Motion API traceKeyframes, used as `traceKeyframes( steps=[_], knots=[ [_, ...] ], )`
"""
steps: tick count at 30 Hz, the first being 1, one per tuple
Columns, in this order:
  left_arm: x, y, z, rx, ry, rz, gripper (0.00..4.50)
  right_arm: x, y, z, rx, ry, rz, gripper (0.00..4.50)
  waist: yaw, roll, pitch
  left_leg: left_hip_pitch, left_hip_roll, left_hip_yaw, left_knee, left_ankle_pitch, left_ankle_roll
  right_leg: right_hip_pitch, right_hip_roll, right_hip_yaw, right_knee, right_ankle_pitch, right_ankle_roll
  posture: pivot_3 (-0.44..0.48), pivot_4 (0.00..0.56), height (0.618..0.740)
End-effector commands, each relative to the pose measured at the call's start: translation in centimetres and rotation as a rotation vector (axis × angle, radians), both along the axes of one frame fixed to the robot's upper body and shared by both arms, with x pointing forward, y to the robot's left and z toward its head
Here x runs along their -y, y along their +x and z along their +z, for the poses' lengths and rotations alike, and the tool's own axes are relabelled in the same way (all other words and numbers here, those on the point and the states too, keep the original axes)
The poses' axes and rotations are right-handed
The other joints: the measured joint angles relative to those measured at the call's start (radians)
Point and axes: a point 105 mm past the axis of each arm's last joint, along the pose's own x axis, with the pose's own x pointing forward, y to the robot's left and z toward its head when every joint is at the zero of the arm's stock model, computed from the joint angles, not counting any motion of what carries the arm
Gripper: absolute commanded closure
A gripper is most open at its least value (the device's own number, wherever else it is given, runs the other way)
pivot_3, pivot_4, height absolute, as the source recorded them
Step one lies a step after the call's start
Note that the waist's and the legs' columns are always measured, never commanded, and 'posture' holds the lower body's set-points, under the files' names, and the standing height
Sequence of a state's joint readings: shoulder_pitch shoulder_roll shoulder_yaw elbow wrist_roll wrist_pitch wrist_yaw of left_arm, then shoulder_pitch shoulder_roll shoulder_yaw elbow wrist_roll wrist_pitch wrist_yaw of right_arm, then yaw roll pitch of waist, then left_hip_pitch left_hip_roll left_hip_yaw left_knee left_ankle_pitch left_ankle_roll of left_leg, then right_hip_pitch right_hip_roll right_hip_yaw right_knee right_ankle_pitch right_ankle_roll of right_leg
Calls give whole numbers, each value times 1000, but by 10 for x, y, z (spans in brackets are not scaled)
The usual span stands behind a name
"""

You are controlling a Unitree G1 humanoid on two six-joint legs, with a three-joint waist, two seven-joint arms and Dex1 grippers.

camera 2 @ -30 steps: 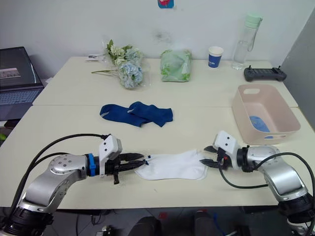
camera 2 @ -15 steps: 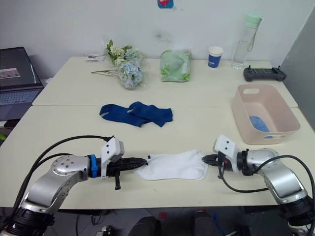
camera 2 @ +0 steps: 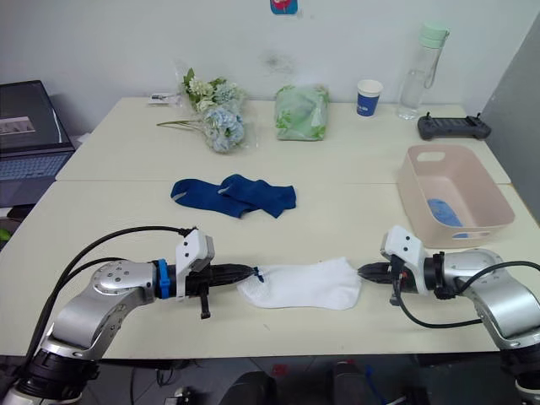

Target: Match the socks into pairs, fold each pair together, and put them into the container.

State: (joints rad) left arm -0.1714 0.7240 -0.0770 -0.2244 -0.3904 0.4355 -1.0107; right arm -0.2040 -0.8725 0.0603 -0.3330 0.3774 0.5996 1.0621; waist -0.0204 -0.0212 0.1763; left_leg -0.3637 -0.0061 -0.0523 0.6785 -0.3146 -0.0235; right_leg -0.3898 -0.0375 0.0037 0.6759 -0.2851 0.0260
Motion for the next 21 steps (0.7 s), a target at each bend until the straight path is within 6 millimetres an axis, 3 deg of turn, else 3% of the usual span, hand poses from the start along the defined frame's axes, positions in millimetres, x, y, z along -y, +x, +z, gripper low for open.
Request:
traceKeyframes(
  steps=[1,7,10,14,21],
  knots=[
    [6,2,6,28,-4,-14,4500,-6,1,6,29,26,3,4481,0,0,0,0,0,0,0,0,0,0,0,0,0,0,0,0,150,740],
    [8,2,12,62,-20,-27,4500,-14,0,3,18,41,14,4481,0,0,0,0,0,0,0,0,0,0,0,0,0,0,0,0,150,740],
    [7,4,15,94,-16,-29,3922,-13,0,2,14,40,14,4500,0,0,0,0,0,0,0,0,0,0,0,0,0,0,0,0,150,740],
    [10,3,8,121,28,-52,2707,-15,1,2,12,41,18,4500,0,0,0,0,0,0,0,0,0,0,0,0,0,0,0,0,150,740],
    [7,5,-4,141,109,-63,2707,-16,0,2,13,43,21,4500,0,0,0,0,0,0,0,0,0,0,0,0,0,0,0,0,150,740]
  ],
)
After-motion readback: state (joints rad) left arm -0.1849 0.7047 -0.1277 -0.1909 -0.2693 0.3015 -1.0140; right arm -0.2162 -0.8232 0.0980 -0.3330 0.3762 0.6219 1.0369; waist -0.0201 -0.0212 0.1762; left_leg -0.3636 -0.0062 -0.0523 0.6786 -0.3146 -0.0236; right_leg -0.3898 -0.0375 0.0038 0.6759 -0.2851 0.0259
